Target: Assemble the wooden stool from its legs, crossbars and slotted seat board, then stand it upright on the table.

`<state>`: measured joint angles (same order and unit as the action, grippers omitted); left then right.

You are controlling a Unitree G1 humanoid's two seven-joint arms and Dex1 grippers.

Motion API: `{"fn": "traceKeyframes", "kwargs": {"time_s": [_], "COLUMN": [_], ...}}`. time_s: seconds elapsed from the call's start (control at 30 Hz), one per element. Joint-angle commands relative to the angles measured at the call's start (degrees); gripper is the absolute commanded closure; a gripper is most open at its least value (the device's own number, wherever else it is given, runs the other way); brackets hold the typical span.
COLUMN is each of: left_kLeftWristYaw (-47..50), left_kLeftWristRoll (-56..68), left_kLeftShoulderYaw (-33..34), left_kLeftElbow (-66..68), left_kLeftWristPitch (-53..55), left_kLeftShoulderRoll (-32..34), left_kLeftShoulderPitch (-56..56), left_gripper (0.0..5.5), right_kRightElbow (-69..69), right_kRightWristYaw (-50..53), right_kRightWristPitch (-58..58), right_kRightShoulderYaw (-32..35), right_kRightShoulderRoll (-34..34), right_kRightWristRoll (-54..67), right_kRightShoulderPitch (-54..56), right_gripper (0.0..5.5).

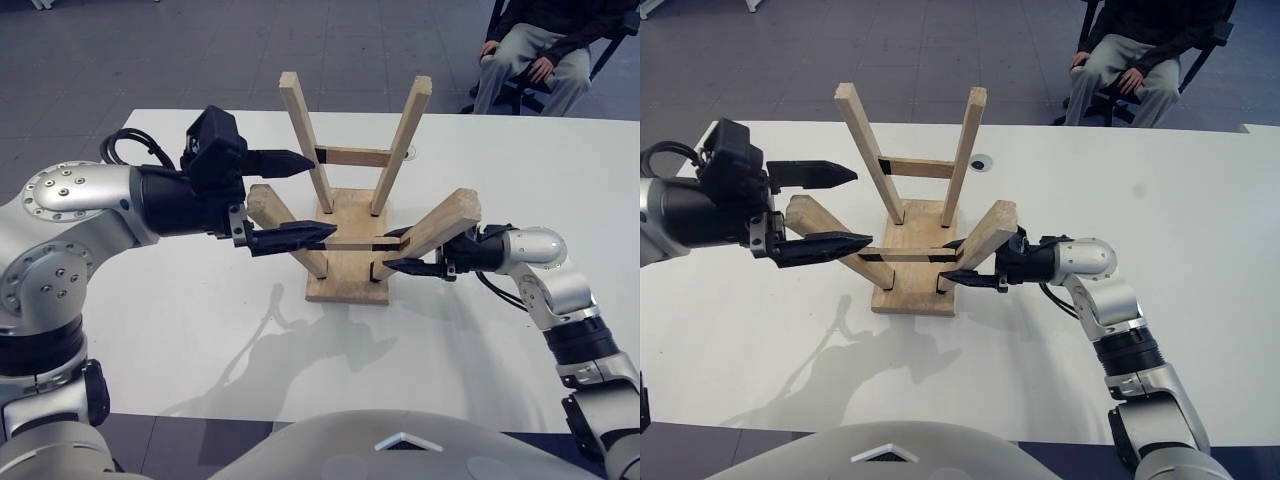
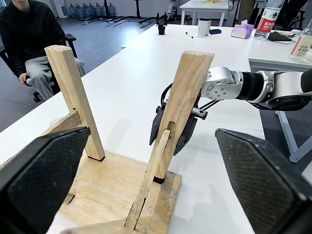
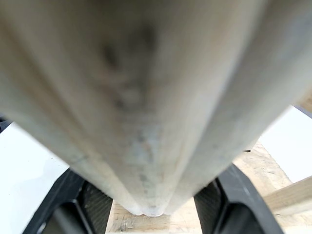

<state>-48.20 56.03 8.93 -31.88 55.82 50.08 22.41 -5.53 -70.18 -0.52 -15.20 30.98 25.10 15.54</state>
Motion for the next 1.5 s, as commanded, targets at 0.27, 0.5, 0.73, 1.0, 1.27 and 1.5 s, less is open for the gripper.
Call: {"fn": "traceKeyframes", "kwargs": {"time_s": [0.27,0.5,0.73,1.0,1.27,1.5], "left_kLeftWristYaw": [0.2,0.95,1.85,2.44,-6.35,-15.75], "left_kLeftWristRoll": [-1.54,-1.72,-1.8,-1.2,-10.5,-23.67], "left_kLeftShoulderYaw": [-1.37,-1.5,-1.73,-2.07,-14.56,-28.2], "left_kLeftElbow": [0.79,0.59,0.54,-0.01,5.3,16.52], "left_kLeftWristPitch": [-0.78,-1.06,-1.34,-1.32,-5.32,-11.08], "left_kLeftShoulderRoll": [0.32,-0.21,-0.53,-0.82,-1.13,-10.66], "left_kLeftShoulderPitch": [0.62,0.04,-0.4,0.05,14.3,33.99], "left_gripper": [0.75,0.75,0.75,0.75,0.75,0.75], "right_kRightElbow": [-9.22,-6.62,-5.99,-12.83,-13.58,-15.67], "right_kRightWristYaw": [-2.59,-3.43,-3.49,-3.94,-4.73,-5.19], "right_kRightWristPitch": [-4.62,-0.82,0.91,0.87,1.7,2.66], "right_kRightShoulderYaw": [0.76,-1.71,-2.7,-3.28,-3.59,-3.9], "right_kRightShoulderRoll": [1.32,0.11,-0.32,-2.11,-2.31,-2.7], "right_kRightWristRoll": [-1.95,-4.07,-5.11,-6.33,-6.35,-6.41], "right_kRightShoulderPitch": [1.13,-0.06,-0.44,3.44,2.95,5.59], "right_gripper": [3.48,3.48,3.48,3.48,3.48,3.48]}}
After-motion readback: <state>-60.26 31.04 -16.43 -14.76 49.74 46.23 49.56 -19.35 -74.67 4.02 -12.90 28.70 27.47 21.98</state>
